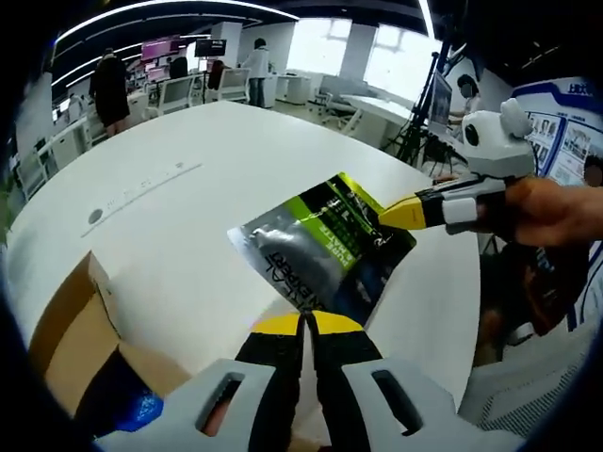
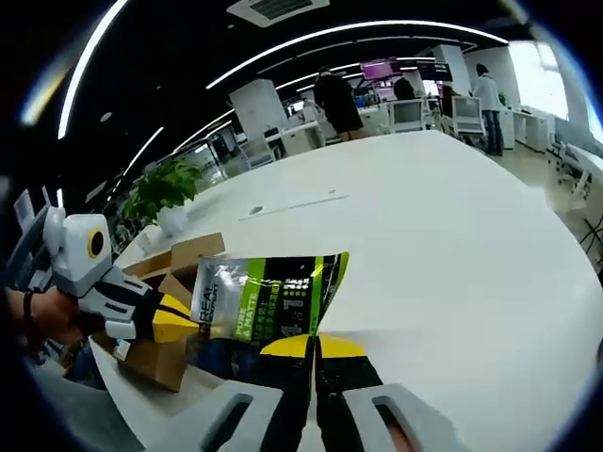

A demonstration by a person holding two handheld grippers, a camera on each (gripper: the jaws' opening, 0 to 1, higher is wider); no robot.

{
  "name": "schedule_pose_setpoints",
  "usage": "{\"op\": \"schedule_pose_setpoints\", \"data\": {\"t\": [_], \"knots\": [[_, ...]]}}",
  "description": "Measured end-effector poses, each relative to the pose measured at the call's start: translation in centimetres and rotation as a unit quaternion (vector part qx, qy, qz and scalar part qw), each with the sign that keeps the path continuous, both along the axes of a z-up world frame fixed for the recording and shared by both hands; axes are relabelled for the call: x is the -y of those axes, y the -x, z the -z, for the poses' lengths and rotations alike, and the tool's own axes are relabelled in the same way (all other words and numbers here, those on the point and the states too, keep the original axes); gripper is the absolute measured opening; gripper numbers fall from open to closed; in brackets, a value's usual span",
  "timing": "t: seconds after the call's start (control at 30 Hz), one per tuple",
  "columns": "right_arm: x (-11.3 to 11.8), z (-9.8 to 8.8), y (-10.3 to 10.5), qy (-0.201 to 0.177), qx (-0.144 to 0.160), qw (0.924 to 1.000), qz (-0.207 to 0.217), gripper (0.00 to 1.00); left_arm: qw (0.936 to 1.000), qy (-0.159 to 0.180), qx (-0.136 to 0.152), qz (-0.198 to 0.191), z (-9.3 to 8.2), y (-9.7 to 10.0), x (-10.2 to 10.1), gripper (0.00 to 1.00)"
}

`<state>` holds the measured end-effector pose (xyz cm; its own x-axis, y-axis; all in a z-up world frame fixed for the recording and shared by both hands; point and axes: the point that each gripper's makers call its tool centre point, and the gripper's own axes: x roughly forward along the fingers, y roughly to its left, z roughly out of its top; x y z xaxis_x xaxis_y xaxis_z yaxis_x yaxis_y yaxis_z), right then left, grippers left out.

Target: Operate the shoe box by opening the lid, removing the specified soft item, and placing it in the target area until the item is outside and the box remains undamaged.

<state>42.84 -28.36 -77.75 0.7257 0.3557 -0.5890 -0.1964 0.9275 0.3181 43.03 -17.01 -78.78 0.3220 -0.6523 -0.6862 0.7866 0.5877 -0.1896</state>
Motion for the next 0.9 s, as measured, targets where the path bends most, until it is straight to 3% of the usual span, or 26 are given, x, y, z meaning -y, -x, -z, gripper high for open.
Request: {"op": "schedule_pose_setpoints", "data": {"t": [0.57, 0.77, 0.9], "knots": [[0.0, 3.5, -0.4, 0.005, -0.035, 0.9993, -0.013, 0.0, 0.9961, -0.077, 0.008, 0.042, 2.8, 0.3, 0.1, 0.01], [0.1, 4.5, -0.7, 0.01, -0.04, 0.999, -0.016, 0.0, 0.989, -0.122, 0.011, 0.084, 4.0, 0.9, -0.1, 0.02], [0.3, 4.9, -0.6, 0.011, -0.046, 0.9988, -0.014, 0.0, 0.9859, -0.139, 0.02, 0.09, 4.4, 0.9, -0.1, 0.03]]}}
